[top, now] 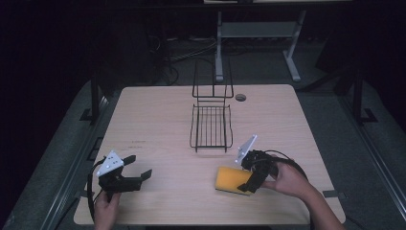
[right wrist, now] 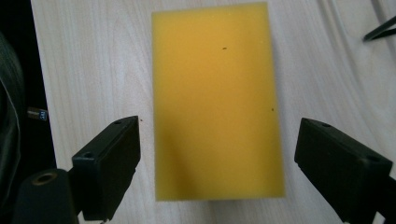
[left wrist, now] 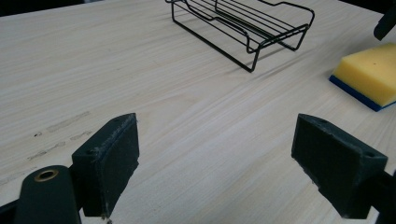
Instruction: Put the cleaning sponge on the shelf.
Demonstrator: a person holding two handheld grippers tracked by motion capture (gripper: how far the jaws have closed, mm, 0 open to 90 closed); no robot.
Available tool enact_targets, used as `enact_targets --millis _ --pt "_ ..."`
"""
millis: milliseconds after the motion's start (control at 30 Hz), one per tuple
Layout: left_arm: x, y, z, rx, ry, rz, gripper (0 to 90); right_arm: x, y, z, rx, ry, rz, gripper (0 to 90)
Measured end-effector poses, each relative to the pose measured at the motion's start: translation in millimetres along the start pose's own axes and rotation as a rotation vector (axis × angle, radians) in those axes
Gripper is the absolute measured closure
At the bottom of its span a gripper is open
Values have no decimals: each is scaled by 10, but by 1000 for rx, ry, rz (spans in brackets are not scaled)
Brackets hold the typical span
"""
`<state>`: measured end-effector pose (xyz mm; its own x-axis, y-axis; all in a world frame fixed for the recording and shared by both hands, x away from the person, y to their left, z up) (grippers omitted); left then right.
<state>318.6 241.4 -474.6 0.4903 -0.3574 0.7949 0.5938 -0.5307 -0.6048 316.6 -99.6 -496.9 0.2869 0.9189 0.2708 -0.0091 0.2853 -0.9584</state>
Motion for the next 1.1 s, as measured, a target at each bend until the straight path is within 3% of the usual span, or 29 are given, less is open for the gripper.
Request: enact_targets --millis 900,1100 --pt "3 11 -7 -8 3 -1 145 108 222 13 15 -6 6 137" --pt "3 12 -7 -7 4 0 145 119 293 17 -7 -21 21 138"
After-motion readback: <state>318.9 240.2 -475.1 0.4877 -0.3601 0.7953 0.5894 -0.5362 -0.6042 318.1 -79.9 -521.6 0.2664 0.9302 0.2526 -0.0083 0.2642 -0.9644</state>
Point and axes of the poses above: each handheld gripper's, and its own axes: y roughly forward along the jaws, x roughly out of its top, z roughly to its left, the point moved 9 cm from there along y, roughly forward along the jaws, and after that the axes turned 8 degrees about z, right-handed, at the moved point
